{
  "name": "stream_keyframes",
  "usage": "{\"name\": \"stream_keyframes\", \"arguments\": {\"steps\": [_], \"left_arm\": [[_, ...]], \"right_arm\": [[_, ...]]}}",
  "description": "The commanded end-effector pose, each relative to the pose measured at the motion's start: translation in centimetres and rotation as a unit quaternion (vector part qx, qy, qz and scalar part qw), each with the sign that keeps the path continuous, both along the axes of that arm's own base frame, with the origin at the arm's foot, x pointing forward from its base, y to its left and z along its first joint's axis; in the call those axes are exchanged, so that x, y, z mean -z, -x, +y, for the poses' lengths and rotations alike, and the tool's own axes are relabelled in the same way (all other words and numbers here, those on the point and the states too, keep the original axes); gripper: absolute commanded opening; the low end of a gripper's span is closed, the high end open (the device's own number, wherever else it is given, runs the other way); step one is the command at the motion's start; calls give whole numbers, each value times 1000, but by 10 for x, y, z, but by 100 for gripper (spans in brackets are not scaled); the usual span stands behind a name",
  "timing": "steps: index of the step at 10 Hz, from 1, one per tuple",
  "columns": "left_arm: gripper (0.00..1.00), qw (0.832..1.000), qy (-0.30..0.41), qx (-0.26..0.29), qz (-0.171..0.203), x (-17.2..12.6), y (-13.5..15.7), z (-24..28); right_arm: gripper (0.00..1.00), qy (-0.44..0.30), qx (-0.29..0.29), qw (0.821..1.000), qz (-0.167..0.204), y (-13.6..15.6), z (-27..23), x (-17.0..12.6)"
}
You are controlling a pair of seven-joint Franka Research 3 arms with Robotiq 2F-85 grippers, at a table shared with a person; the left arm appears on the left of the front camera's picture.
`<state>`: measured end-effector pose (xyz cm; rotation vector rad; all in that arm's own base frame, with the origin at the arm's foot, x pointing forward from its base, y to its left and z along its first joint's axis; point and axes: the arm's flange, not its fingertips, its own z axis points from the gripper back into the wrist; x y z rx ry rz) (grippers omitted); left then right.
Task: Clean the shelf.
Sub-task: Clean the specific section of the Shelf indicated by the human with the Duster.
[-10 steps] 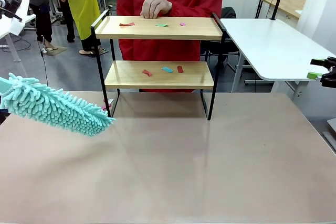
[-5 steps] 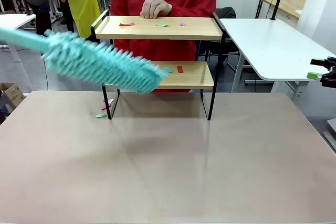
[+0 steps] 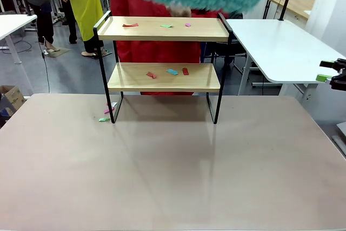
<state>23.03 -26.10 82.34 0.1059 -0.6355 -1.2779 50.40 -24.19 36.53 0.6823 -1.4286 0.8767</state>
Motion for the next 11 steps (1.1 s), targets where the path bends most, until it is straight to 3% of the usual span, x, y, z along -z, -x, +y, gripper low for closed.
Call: {"name": "stream_keyframes", "arguments": {"steps": [1, 4, 5, 7, 11], "left_arm": [[13, 998, 32, -45, 24, -41, -11, -38], [13, 991, 107, -49, 64, -66, -19, -70], [13, 983, 135, -81, 96, -66, -26, -75], [13, 964, 169, -170, 114, -63, -32, -84], [13, 918, 175, -339, 107, -52, -33, -155]], "right_arm": [[100, 5, 1, 1000, 10, -1, 2, -5], [100, 5, 1, 1000, 10, -1, 2, -5], [100, 5, 1, 1000, 10, -1, 2, -5], [100, 5, 1, 1000, 10, -1, 2, -5], [100, 5, 1, 1000, 10, -1, 2, -5]]}}
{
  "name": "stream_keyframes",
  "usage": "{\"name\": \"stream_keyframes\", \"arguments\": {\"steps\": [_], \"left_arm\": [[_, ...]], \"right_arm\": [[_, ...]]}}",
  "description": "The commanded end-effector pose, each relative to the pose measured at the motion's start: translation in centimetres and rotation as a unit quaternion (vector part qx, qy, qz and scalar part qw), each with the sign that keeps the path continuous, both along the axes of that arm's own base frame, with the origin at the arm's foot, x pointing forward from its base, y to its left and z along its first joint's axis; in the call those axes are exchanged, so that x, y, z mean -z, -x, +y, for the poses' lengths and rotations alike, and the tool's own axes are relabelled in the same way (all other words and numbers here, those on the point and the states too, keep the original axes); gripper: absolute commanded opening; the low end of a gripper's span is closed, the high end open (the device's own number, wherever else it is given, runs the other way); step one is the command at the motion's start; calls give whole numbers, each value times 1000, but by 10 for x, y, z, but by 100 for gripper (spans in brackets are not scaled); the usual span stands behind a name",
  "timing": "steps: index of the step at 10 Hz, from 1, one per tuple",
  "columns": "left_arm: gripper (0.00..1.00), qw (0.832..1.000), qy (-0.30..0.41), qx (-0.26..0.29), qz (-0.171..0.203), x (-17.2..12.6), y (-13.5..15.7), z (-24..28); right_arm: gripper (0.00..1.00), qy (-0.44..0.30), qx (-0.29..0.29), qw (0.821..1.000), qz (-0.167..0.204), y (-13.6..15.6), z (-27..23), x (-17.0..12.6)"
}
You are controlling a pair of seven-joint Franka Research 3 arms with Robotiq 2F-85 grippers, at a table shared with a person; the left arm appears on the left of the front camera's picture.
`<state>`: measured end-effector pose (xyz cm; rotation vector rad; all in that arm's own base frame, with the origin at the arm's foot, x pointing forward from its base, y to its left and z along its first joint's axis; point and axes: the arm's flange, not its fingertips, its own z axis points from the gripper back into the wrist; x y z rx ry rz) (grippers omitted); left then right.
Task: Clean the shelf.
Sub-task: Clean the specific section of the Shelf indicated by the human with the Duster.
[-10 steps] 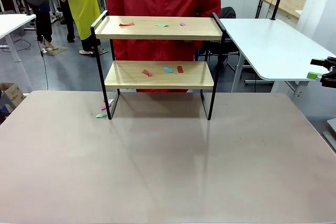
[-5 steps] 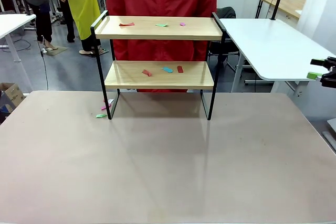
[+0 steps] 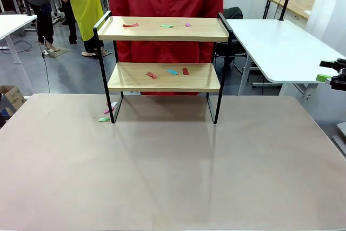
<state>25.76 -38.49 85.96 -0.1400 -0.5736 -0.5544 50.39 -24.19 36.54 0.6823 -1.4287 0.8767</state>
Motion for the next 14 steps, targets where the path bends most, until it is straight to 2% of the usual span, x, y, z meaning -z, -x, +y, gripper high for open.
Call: {"name": "stream_keyframes", "arguments": {"steps": [1, 4, 5, 7, 9, 11, 14], "left_arm": [[13, 997, -27, -68, 11, -9, -11, -53], [13, 988, -62, -142, 5, 13, -36, -106], [13, 984, -63, -165, 0, 20, -47, -118], [13, 984, -45, -173, 12, 35, -64, -136], [13, 973, -41, -225, 20, 52, -85, -149], [13, 973, -45, -225, 25, 61, -95, -157], [13, 975, -72, -203, 56, 92, -109, -173]], "right_arm": [[100, 5, 1, 1000, 10, -1, 2, -5], [100, 5, 1, 1000, 10, -1, 2, -5], [100, 5, 1, 1000, 10, -1, 2, -5], [100, 5, 1, 1000, 10, -1, 2, -5], [100, 5, 1, 1000, 10, -1, 2, -5], [100, 5, 1, 1000, 10, -1, 2, -5], [100, 5, 1, 1000, 10, -1, 2, -5]]}}
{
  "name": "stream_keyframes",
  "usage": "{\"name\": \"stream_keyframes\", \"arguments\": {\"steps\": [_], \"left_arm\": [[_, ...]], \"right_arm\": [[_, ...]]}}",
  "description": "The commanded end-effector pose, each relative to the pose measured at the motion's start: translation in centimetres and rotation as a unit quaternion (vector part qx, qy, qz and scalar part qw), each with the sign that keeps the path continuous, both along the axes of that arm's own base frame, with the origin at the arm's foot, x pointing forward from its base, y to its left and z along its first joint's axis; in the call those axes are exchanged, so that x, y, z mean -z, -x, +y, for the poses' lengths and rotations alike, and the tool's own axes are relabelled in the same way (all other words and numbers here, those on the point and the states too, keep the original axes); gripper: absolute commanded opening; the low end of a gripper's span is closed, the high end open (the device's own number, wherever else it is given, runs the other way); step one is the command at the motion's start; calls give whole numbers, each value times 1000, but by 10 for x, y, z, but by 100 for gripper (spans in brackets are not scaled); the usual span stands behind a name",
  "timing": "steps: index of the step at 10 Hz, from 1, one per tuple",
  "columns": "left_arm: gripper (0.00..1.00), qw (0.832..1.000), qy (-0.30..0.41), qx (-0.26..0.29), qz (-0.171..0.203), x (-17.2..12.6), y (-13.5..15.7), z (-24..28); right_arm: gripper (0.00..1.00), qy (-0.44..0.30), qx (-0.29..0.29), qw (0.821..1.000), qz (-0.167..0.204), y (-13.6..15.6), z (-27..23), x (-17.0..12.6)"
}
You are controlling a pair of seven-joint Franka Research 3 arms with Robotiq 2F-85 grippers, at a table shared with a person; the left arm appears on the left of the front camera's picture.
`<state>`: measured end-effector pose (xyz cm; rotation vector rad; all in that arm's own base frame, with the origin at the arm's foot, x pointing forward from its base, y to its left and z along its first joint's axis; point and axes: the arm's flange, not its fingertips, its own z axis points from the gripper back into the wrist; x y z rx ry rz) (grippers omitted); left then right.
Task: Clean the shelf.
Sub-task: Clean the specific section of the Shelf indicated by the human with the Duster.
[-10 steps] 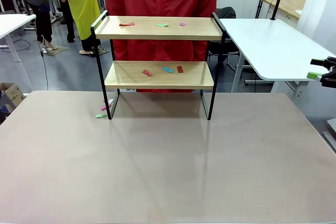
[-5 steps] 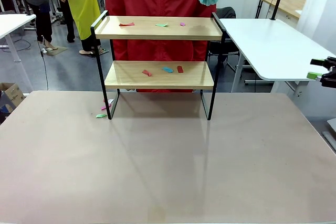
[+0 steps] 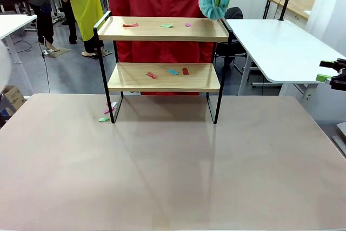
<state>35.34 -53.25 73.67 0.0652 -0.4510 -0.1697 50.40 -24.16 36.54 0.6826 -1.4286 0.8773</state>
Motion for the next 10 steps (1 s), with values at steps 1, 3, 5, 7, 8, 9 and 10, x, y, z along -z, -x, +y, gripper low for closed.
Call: {"name": "stream_keyframes", "arguments": {"steps": [1, 3, 5, 7, 8, 9, 10], "left_arm": [[13, 1000, -16, 1, 21, -23, -16, -26], [13, 998, -32, -15, 44, -1, -19, -22], [13, 997, -33, -9, 69, 13, -21, -19], [13, 992, -7, 23, 124, 28, -27, -19], [13, 990, -6, 27, 137, 34, -27, -19], [13, 996, -19, 0, 82, 41, -15, -7], [13, 996, -19, 0, 82, 41, -15, -7]], "right_arm": [[100, 5, 1, 1000, 10, -1, 2, -4], [100, 5, 1, 1000, 10, -1, 2, -4], [100, 5, 1, 1000, 10, -1, 2, -4], [100, 5, 1, 1000, 10, -1, 2, -4], [100, 5, 1, 1000, 10, -1, 2, -4], [100, 5, 1, 1000, 10, -1, 2, -4], [100, 5, 1, 1000, 10, -1, 2, -4]]}}
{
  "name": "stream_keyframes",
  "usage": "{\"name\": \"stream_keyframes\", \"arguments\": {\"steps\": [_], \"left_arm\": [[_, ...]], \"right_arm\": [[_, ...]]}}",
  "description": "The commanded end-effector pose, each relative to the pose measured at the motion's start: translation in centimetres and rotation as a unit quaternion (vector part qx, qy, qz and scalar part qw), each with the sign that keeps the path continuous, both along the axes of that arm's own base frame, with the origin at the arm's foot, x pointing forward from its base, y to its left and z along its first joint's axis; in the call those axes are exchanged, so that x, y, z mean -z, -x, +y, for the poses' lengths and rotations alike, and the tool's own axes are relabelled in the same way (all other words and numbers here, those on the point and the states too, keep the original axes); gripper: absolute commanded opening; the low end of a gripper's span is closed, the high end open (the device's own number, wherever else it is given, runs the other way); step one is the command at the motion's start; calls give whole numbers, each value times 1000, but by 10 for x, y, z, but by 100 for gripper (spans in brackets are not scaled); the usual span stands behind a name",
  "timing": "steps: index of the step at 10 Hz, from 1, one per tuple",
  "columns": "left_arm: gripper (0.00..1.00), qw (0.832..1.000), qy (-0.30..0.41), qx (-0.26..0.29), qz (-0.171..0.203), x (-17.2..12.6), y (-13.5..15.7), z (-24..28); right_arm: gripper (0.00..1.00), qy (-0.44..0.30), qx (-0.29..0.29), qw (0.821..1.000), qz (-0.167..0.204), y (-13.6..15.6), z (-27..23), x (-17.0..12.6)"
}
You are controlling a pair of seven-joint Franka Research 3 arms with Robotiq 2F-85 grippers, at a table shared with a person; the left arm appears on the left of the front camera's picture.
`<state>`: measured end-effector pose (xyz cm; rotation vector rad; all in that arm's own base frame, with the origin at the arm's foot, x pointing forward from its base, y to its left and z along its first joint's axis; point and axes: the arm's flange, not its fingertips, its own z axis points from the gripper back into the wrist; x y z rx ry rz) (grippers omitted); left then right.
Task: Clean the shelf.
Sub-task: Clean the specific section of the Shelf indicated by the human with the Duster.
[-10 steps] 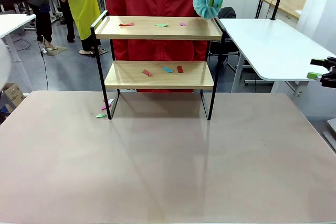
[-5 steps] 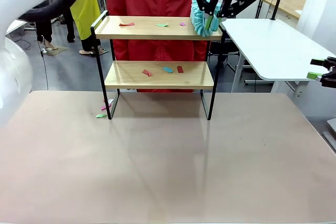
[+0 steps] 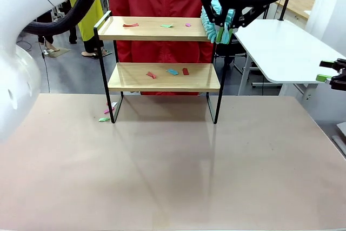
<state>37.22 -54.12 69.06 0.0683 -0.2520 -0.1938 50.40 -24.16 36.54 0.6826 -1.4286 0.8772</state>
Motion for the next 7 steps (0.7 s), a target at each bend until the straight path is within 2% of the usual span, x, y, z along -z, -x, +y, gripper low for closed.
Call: {"name": "stream_keyframes", "arguments": {"steps": [1, 3, 5, 7], "left_arm": [[13, 1000, -8, -7, -17, -5, 4, 2], [13, 1000, -2, -1, -5, -1, 1, 0], [13, 999, 30, -17, -31, 15, 5, 7], [13, 998, 48, -20, -38, 21, 6, 18]], "right_arm": [[100, 5, 1, 1000, 10, -1, 2, -4], [100, 5, 1, 1000, 10, -1, 2, -4], [100, 5, 1, 1000, 10, -1, 2, -4], [100, 5, 1, 1000, 10, -1, 2, -4]]}}
